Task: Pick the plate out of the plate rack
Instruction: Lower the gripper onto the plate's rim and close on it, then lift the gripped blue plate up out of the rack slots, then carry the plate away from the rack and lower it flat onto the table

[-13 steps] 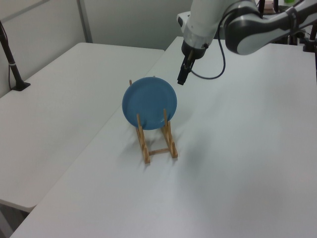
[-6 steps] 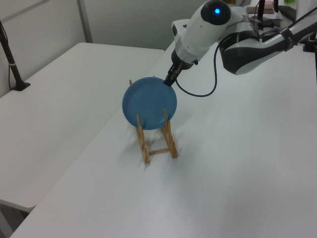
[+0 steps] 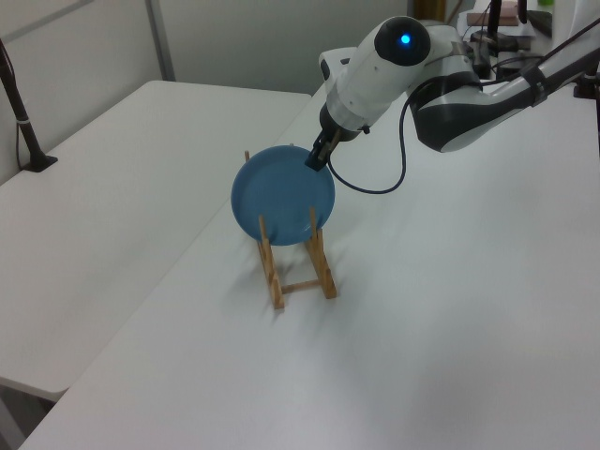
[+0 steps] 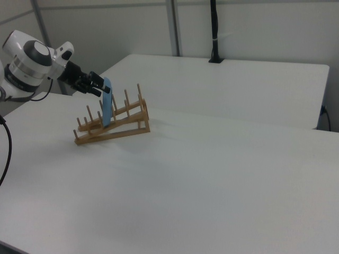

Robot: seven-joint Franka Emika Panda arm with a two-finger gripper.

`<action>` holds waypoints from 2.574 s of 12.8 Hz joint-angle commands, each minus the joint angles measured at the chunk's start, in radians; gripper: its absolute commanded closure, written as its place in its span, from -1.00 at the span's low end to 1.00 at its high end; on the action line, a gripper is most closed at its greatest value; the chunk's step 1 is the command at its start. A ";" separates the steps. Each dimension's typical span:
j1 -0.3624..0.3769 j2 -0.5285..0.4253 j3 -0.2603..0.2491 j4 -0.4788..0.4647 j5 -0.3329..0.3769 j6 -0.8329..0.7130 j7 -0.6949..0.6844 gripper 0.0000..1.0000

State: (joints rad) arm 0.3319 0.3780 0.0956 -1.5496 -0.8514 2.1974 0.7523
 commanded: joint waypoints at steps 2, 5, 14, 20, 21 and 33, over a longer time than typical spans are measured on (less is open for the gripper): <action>0.010 0.009 -0.011 0.022 -0.032 0.022 0.024 0.44; 0.010 0.009 -0.011 0.022 -0.066 0.028 0.022 0.93; -0.001 -0.083 -0.014 0.029 -0.112 0.021 0.004 1.00; -0.091 -0.120 -0.014 0.025 0.246 0.019 -0.133 1.00; -0.106 -0.131 -0.014 0.020 0.327 0.019 -0.189 1.00; -0.365 -0.133 -0.019 -0.070 0.859 -0.493 -1.462 1.00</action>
State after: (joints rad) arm -0.0095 0.2352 0.0786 -1.5491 -0.0149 1.7228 -0.5097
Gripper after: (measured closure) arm 0.965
